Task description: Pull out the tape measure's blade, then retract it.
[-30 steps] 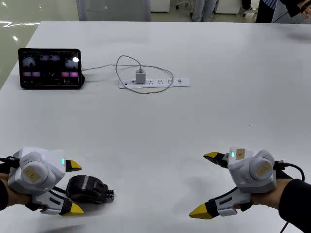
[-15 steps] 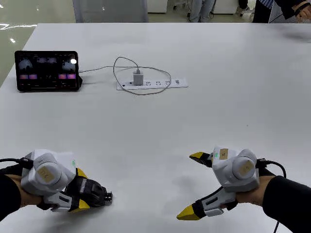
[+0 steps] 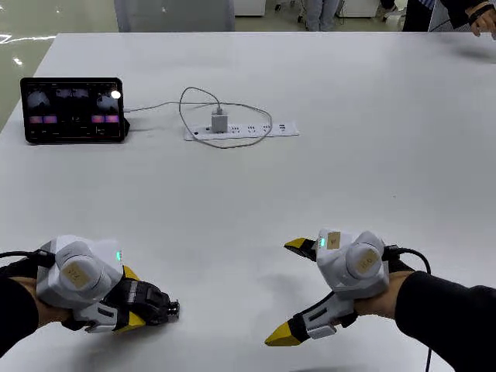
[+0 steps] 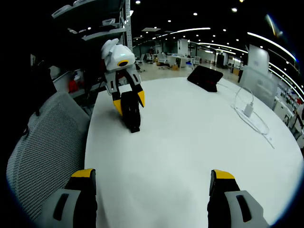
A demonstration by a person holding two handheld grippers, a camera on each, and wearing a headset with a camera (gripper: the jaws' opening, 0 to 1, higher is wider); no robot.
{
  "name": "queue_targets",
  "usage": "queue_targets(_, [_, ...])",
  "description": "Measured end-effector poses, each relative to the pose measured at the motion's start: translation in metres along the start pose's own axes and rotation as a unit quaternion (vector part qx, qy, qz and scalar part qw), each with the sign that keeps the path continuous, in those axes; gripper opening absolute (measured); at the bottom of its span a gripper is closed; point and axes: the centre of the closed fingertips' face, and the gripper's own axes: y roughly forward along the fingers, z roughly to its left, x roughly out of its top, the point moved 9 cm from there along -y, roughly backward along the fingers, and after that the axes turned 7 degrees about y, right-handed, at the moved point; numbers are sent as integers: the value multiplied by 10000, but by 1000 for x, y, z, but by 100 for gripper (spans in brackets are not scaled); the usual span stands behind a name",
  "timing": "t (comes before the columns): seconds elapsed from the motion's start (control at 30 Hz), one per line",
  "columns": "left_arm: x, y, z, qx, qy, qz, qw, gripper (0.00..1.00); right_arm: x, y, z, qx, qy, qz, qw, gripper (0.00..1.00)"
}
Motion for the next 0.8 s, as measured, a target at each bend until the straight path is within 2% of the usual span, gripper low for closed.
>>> queue_targets(0.3, [-2, 0, -1, 11, -2, -105, 9999, 35, 9, 20, -2, 158, -171, -28, 9997, 99])
queue_targets(0.43, [-4, -1, -1, 12, 2, -226, 9997, 34, 12, 28, -1, 262, -293, 30, 9992, 94])
queue_targets(0.8, [-3, -2, -2, 3, -44, -312, 9995, 35, 27, 57, 4, 445, -362, 123, 9983, 92])
